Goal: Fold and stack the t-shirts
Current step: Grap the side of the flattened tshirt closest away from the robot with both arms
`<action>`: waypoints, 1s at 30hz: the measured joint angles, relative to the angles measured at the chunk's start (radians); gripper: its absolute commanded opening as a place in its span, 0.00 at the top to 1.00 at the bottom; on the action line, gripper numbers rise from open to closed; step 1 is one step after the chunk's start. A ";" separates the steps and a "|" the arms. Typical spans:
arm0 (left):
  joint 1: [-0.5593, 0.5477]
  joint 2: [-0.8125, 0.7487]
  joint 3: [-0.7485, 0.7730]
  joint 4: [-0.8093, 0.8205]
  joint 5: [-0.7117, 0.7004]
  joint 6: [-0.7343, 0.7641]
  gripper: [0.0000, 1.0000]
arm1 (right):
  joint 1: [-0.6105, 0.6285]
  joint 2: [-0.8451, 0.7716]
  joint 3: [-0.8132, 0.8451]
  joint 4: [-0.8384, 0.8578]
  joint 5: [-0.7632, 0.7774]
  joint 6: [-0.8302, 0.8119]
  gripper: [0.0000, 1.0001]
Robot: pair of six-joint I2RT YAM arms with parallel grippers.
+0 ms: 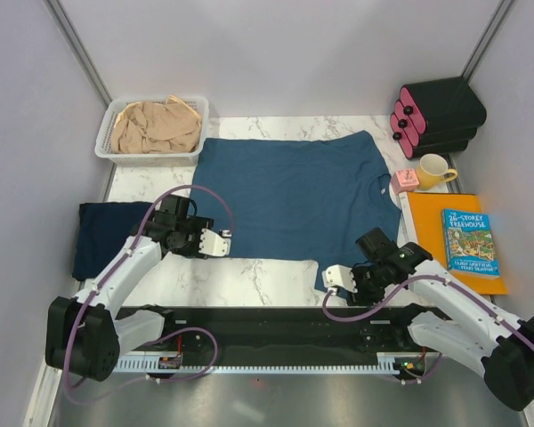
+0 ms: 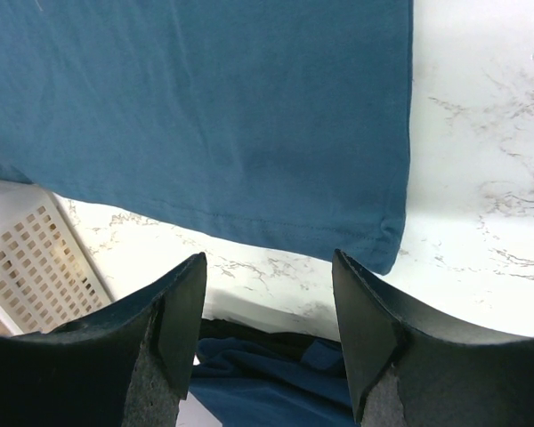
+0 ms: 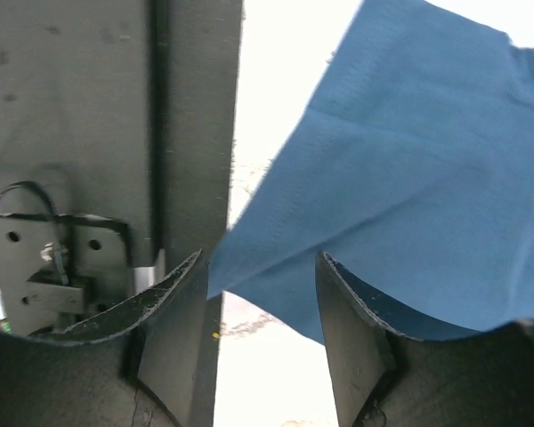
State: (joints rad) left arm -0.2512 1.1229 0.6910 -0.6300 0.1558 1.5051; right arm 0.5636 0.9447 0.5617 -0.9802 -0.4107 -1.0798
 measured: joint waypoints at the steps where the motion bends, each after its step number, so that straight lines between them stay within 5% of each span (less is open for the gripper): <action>1: 0.000 0.001 0.004 0.000 0.000 0.000 0.34 | 0.000 -0.006 0.000 0.006 0.012 0.011 0.40; 22: -0.002 0.048 0.036 -0.005 0.004 0.003 0.34 | 0.004 -0.061 0.000 -0.002 0.124 0.020 0.32; 24: -0.004 0.056 0.036 -0.005 0.005 0.003 0.34 | 0.004 -0.064 0.000 0.006 0.147 0.019 0.39; 27: -0.005 0.066 0.037 -0.005 0.005 0.003 0.34 | 0.005 -0.060 -0.001 0.054 0.193 0.027 0.64; 28: -0.005 0.069 0.037 -0.005 0.005 0.003 0.34 | 0.005 -0.060 -0.003 0.078 0.208 0.035 0.84; 30: -0.005 0.073 0.039 -0.004 0.005 0.003 0.34 | 0.005 -0.059 -0.013 0.144 0.245 0.048 0.90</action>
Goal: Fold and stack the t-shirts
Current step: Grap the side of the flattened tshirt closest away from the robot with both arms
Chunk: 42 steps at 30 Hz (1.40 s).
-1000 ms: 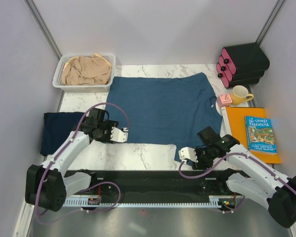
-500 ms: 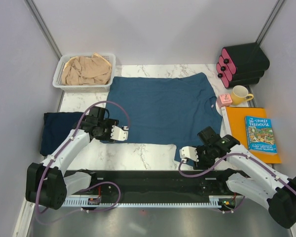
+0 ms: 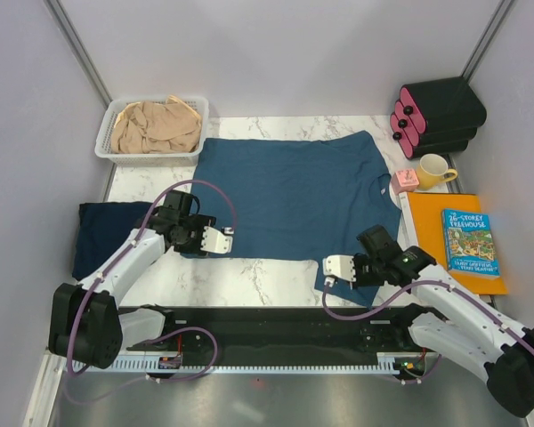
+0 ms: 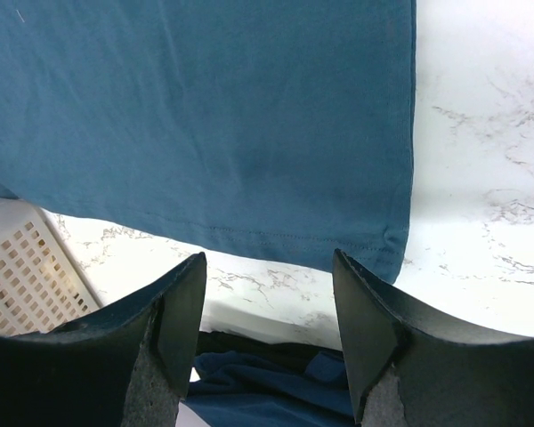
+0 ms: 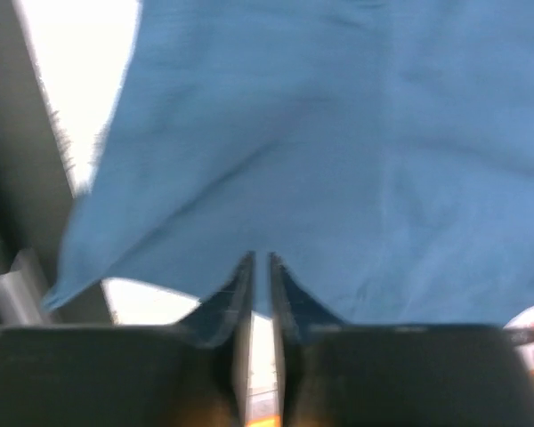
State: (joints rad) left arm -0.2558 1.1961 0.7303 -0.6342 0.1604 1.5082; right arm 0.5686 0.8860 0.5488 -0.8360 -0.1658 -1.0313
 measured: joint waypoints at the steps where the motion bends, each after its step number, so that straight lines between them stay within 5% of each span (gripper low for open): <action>1: 0.000 0.002 0.001 0.000 0.000 0.000 0.34 | 0.001 0.002 -0.009 0.039 0.024 0.016 0.92; 27: 0.000 0.008 0.004 0.014 0.008 -0.001 0.34 | -0.029 0.182 -0.144 0.441 0.190 -0.007 0.99; 35: 0.000 0.007 0.002 0.019 0.009 -0.002 0.34 | -0.071 0.249 -0.086 0.447 0.207 -0.016 0.66; 42: 0.000 0.007 -0.011 0.034 0.026 -0.002 0.34 | -0.074 0.220 0.067 0.332 0.185 -0.008 0.61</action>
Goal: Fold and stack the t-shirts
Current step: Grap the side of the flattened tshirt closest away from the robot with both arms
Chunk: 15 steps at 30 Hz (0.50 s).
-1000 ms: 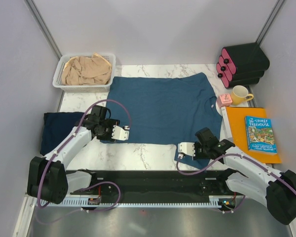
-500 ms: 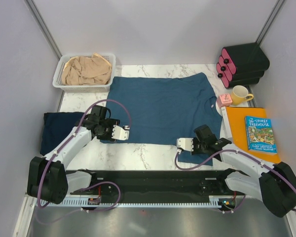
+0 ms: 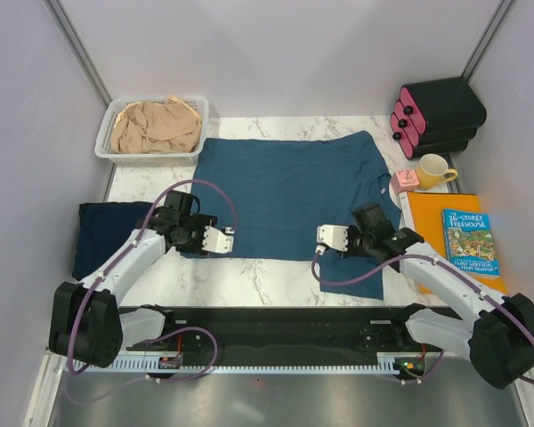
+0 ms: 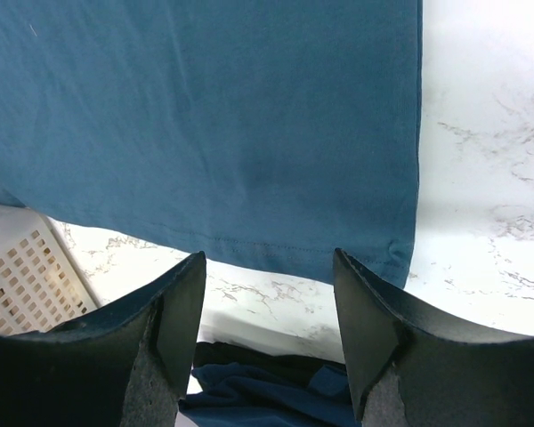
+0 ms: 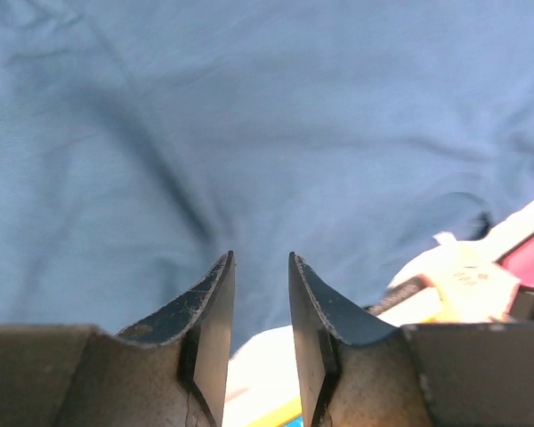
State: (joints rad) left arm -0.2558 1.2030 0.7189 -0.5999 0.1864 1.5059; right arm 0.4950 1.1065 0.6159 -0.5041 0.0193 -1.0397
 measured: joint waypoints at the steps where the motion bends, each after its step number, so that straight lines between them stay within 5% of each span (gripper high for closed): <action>1: 0.000 0.000 0.000 0.001 0.000 0.000 0.34 | 0.000 -0.007 0.023 -0.022 -0.010 0.000 0.61; 15: 0.000 0.000 0.000 0.019 0.000 0.000 0.34 | 0.004 -0.027 0.138 -0.538 -0.190 -0.171 0.55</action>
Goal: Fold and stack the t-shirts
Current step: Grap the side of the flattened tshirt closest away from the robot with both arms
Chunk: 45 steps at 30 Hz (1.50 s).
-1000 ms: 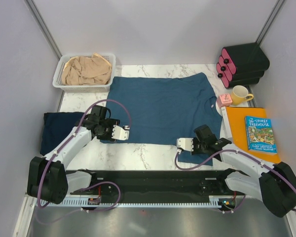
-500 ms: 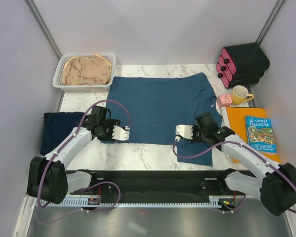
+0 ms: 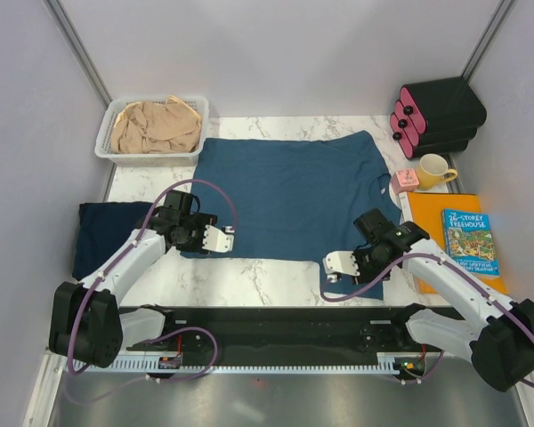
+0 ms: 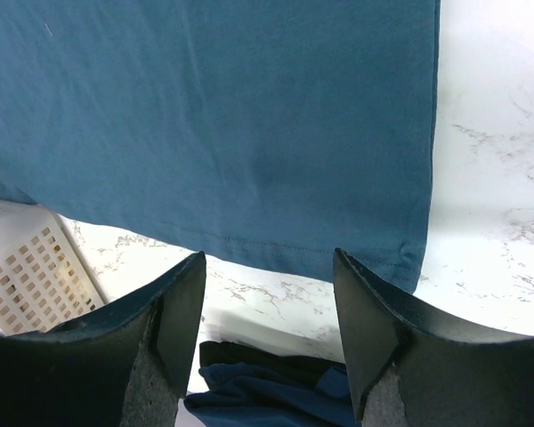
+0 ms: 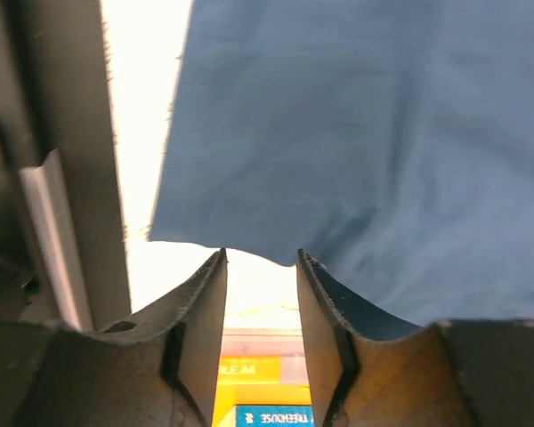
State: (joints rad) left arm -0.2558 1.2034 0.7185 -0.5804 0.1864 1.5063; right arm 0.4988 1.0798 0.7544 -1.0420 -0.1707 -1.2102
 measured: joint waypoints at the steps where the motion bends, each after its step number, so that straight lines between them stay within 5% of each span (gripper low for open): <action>1: 0.000 0.000 0.000 0.001 0.000 0.000 0.34 | 0.001 0.000 -0.007 -0.014 -0.003 -0.013 0.54; 19: 0.000 0.000 0.011 0.002 -0.004 0.001 0.33 | 0.003 -0.106 -0.201 -0.026 0.014 -0.119 0.40; 25: -0.001 0.000 0.019 0.002 -0.005 0.001 0.33 | 0.008 -0.219 -0.291 0.016 0.054 -0.143 0.40; 33: -0.004 0.000 0.019 0.002 -0.005 0.001 0.33 | 0.009 -0.176 -0.309 0.083 0.059 -0.137 0.44; 38: -0.005 0.010 0.019 0.002 -0.005 0.001 0.33 | 0.016 -0.158 -0.315 0.100 0.061 -0.117 0.61; 43: -0.008 0.018 0.019 0.002 -0.004 0.000 0.33 | 0.021 -0.150 -0.317 0.076 0.059 -0.093 1.00; 45: -0.008 0.019 0.019 0.002 -0.003 0.000 0.32 | 0.023 -0.150 -0.317 0.075 0.059 -0.086 1.00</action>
State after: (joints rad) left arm -0.2642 1.2224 0.7376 -0.5785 0.1829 1.5063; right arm 0.5213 0.9295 0.4370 -0.9668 -0.1120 -1.2964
